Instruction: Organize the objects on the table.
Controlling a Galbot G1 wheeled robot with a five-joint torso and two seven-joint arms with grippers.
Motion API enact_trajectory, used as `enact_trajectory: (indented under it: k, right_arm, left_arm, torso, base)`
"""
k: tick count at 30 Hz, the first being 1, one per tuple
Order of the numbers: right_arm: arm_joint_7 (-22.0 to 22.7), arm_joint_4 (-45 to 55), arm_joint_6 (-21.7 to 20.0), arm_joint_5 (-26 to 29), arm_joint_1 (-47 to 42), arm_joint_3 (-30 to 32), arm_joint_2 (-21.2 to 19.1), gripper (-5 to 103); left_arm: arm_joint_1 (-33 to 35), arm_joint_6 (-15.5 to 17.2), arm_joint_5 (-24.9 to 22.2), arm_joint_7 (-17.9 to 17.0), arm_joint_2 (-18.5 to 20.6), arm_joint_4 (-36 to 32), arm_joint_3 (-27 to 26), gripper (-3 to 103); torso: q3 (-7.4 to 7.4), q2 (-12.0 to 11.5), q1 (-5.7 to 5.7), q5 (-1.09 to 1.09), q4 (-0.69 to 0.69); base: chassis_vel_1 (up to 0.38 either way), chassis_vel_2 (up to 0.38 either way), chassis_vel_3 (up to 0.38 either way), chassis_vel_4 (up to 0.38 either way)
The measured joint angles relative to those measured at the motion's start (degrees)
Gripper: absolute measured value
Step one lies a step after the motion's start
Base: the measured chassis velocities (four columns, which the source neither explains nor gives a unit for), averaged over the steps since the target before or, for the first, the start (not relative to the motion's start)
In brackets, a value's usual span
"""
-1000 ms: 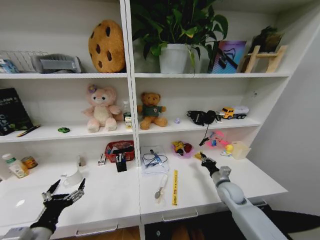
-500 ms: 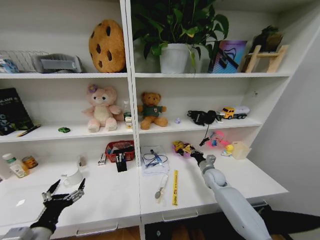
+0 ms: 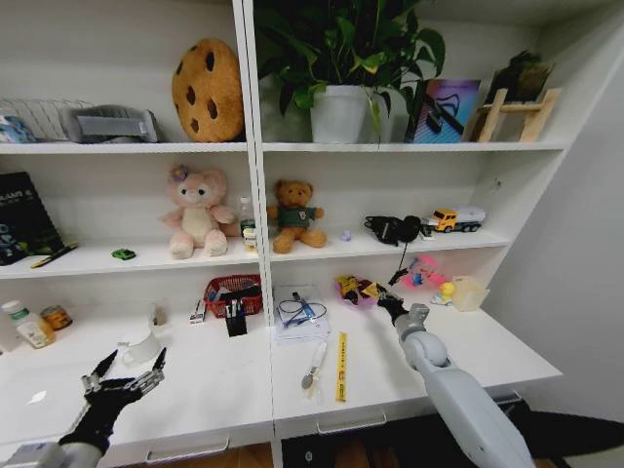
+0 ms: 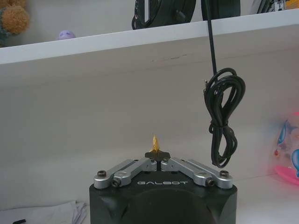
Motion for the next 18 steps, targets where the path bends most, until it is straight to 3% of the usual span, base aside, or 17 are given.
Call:
enact_trajectory:
  k: [13, 18]
  right_arm:
    - [-0.4, -2.5, -0.7, 1.5, 2.1, -0.9, 0.9, 0]
    - [1.2, -6.5, 0.2, -1.4, 3.4, -1.6, 2.9, 0]
  left_arm:
    - [0.0, 0.0, 0.0, 0.0, 0.0, 0.0, 0.0, 100]
    - [0.0, 0.0, 0.0, 0.0, 0.0, 0.0, 0.0, 100]
  torso:
    - [0.0, 0.0, 0.01, 0.0, 0.0]
    - [-0.01, 0.0, -0.02, 0.0, -0.01]
  base:
    - [-0.062, 0.076, 0.062, -0.06]
    - [0.0, 0.0, 0.0, 0.0]
